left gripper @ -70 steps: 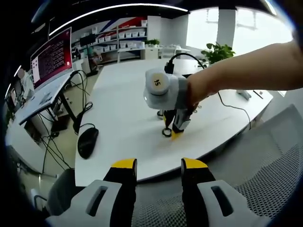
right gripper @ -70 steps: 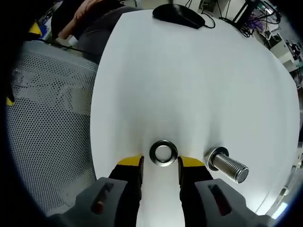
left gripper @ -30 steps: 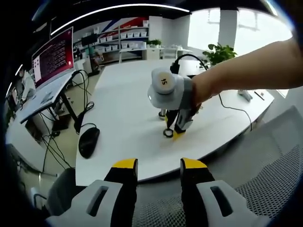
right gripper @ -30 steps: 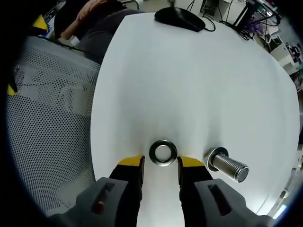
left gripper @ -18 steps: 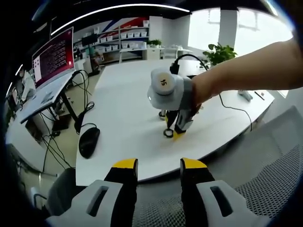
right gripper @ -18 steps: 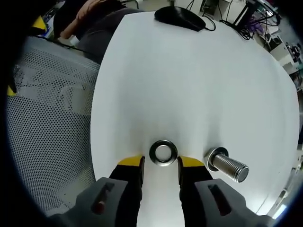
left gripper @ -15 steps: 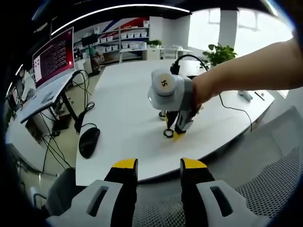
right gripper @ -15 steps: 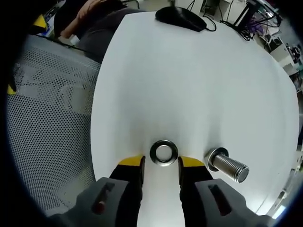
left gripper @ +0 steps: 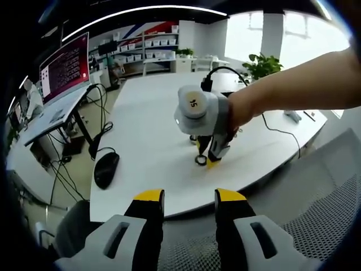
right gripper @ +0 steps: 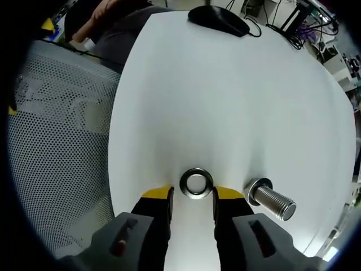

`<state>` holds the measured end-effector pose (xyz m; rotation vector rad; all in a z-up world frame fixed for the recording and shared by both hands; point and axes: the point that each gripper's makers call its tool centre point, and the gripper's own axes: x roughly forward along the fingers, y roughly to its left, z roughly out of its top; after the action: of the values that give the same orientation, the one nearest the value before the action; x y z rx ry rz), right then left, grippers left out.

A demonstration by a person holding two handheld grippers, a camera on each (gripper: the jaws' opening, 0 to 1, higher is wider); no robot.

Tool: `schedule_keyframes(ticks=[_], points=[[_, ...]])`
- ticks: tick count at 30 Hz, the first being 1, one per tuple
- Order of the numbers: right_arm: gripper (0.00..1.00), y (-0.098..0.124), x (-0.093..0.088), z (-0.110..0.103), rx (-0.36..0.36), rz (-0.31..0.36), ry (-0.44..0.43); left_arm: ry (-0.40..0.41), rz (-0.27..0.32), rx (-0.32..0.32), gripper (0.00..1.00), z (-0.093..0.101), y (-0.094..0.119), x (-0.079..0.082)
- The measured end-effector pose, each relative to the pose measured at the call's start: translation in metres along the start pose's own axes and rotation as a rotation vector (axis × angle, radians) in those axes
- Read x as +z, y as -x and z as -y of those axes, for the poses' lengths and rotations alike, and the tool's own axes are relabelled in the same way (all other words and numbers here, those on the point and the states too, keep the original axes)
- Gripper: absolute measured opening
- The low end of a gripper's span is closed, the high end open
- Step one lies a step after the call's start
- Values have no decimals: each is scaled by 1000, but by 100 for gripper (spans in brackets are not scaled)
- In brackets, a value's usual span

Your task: Place the washer onto the threaded stud by aligning its center hole with the stud, sliding it down to the base, and recovering from edge contact or off-axis alignment until the washer reaches the visible bottom stop.

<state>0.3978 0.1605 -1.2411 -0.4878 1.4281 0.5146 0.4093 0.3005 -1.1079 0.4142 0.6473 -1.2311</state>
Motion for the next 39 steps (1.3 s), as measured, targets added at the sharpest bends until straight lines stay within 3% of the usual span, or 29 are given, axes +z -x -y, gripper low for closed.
schedule_keyframes(ticks=[13, 22, 24, 27, 35, 39], points=[[30, 1, -1, -2, -5, 74, -32, -11, -10, -10, 33, 1, -4, 0], [27, 1, 3, -4, -5, -6, 33, -11, -6, -10, 33, 0, -4, -1], [27, 1, 2, -4, 1, -3, 42, -12, -6, -10, 33, 0, -4, -1], [28, 2, 3, -8, -4, 32, 156, -15, -7, -12, 33, 1, -4, -1], [28, -3, 12, -1, 17, 53, 245, -21, -12, -15, 33, 2, -4, -2], [27, -5, 13, 2, 22, 52, 244, -21, -11, -15, 33, 1, -4, -2]])
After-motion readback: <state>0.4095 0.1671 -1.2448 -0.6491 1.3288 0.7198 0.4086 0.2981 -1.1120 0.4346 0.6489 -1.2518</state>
